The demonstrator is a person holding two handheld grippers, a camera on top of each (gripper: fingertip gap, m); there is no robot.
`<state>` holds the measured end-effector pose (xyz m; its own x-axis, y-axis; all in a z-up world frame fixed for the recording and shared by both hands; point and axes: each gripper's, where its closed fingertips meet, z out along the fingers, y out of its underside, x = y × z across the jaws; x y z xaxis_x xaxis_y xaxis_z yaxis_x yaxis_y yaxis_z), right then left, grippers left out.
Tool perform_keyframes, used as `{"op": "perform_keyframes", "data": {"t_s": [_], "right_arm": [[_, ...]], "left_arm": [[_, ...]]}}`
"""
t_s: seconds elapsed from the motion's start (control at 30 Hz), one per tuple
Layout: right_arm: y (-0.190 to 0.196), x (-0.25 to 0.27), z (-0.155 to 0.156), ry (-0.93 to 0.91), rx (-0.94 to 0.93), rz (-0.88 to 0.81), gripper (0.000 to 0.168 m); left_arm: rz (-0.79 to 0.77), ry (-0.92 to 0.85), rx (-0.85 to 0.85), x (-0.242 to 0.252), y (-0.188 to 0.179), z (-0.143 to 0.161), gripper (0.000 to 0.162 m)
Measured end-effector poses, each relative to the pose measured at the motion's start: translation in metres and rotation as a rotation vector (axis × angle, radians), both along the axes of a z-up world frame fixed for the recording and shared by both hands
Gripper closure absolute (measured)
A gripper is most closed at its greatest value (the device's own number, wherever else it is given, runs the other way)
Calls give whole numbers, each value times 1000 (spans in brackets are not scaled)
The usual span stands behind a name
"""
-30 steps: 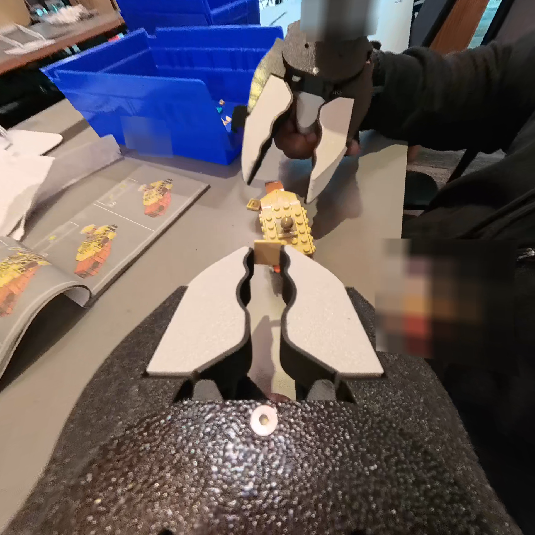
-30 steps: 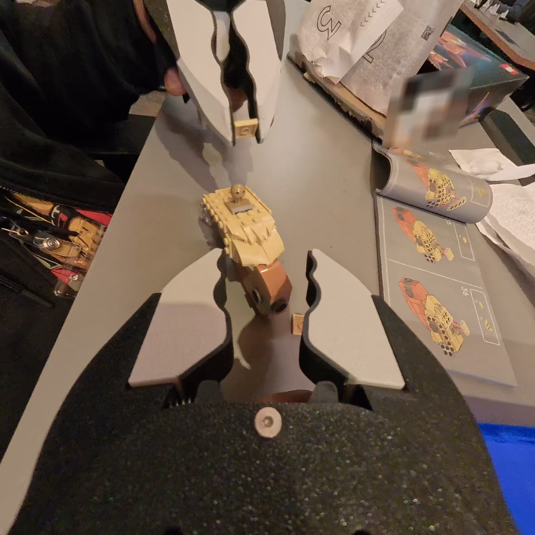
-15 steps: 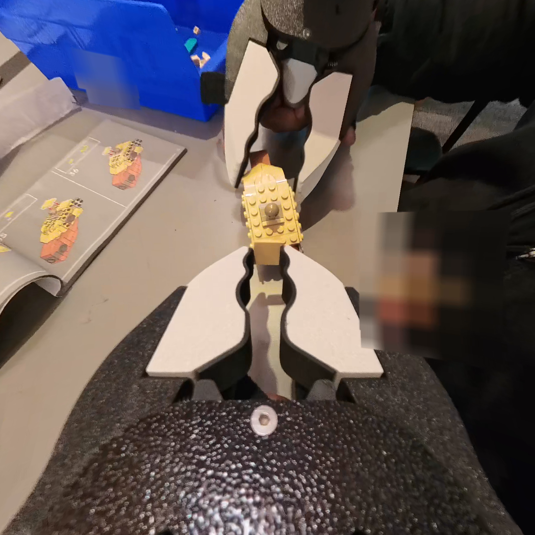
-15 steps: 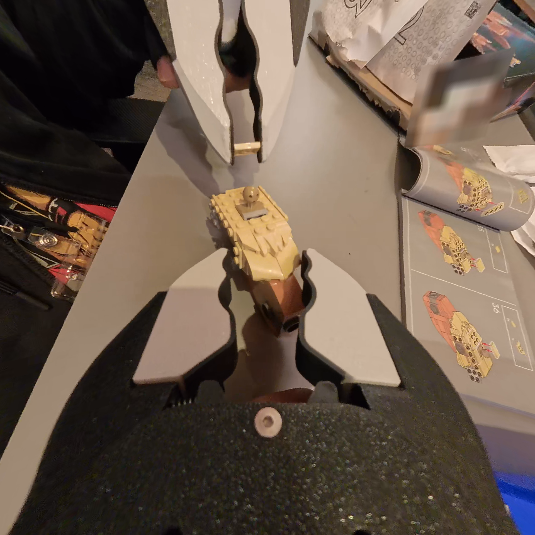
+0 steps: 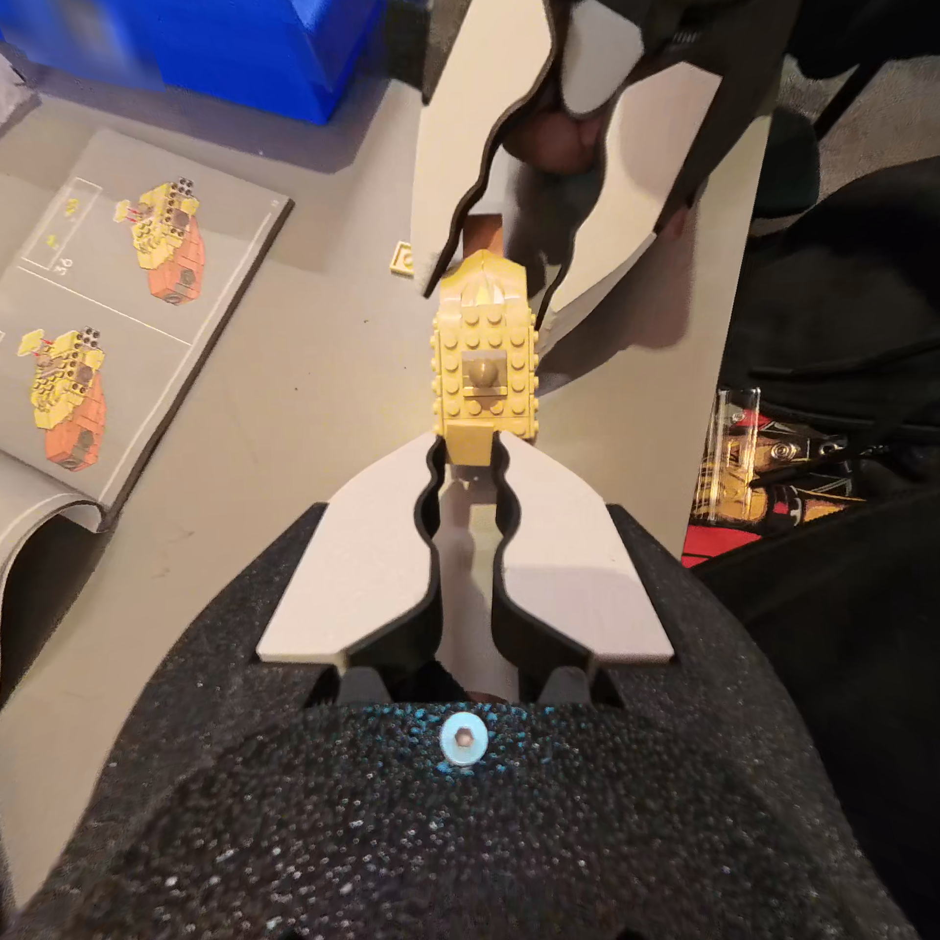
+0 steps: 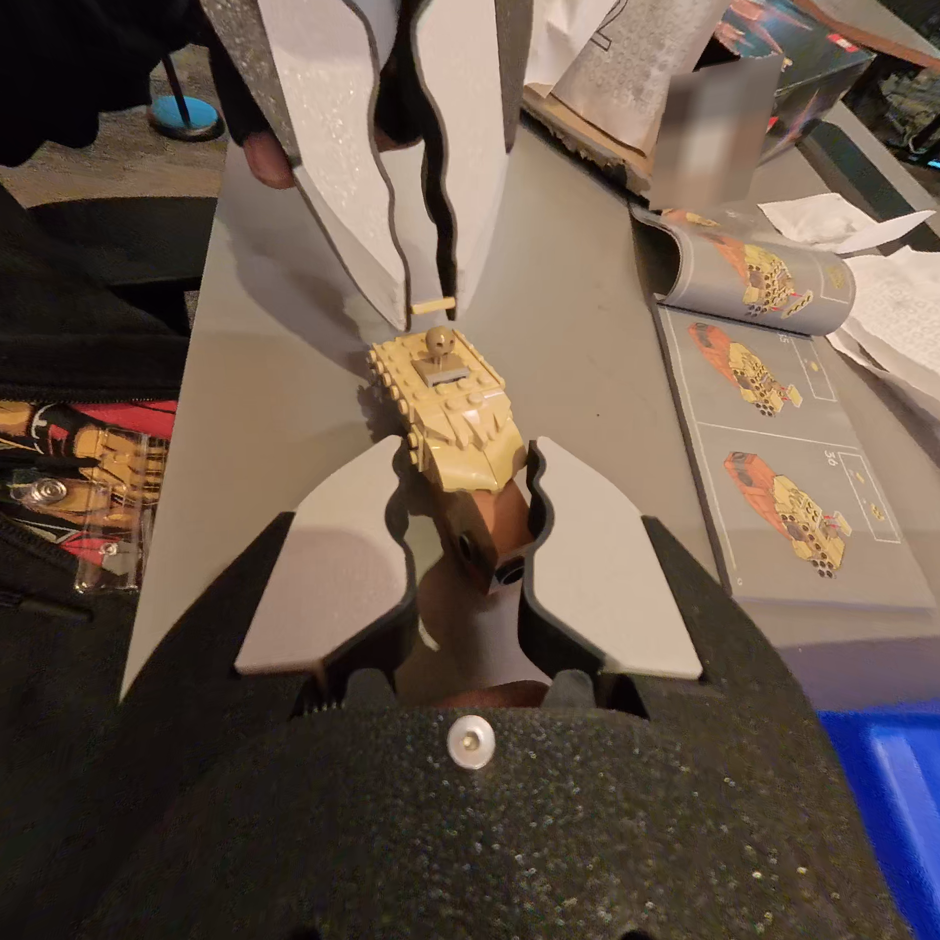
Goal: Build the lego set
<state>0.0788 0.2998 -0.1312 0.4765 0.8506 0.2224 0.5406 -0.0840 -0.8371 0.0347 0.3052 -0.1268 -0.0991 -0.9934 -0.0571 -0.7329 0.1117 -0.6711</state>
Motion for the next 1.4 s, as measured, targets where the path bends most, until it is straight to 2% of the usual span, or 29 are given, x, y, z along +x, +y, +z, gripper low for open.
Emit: {"op": "perform_keyframes", "data": {"t_s": [0.5,0.67,0.87,1.0,1.17,1.4], "right_arm": [[-5,2,0,4,3,-10,125],[-5,3,0,5,-2,-11,125],[-5,3,0,11,-11,-13,125],[-4,4,0,11,-12,-15,125],[-3,5,0,21,-28,-22,124],[-3,6,0,13,-16,-29,124]], "left_arm": [[-84,61,-107,10,-5,1,145],[-102,65,-148,12,-8,0,139],[-71,-15,-185,12,-1,5,138],[-5,-119,-181,-10,15,16,135],[134,-19,-132,-52,34,-7,130],[167,101,-63,-69,20,-36,131]]}}
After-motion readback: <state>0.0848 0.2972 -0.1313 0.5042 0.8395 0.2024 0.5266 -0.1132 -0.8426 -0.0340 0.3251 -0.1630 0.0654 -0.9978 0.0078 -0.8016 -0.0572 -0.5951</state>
